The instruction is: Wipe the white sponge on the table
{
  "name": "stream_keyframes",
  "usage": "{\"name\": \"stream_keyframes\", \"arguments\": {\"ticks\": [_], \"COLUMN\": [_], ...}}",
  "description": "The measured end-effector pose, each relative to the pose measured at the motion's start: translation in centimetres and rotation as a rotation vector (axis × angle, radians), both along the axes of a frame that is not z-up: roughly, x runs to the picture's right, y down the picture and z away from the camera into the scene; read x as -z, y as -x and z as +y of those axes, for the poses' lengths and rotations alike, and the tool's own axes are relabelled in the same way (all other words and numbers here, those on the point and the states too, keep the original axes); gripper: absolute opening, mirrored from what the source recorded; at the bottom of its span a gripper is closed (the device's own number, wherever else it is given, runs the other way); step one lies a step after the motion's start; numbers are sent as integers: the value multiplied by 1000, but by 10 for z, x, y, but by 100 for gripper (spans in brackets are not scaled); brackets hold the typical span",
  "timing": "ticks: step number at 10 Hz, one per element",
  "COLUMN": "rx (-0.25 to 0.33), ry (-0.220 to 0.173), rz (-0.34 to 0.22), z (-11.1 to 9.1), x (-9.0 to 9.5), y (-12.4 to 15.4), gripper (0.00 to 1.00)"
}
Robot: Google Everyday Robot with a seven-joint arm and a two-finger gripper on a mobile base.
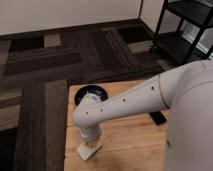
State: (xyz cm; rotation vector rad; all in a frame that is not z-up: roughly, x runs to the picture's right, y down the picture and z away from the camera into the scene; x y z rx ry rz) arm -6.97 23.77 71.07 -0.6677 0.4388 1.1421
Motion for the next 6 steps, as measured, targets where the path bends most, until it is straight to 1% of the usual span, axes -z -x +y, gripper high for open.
{"name": "stream_keyframes", "arguments": {"ticks": [1, 2, 3, 4, 6], "rx": [12, 22, 27, 30, 8], "ry": [-24, -54, -68, -71, -59], "rz": [8, 24, 41, 64, 117], "z": [-14, -33, -42, -46, -43], "x": [-6, -13, -18, -21, -22], "y": [-5, -12, -19, -30, -53], "gripper": [0, 0, 0, 0, 0]}}
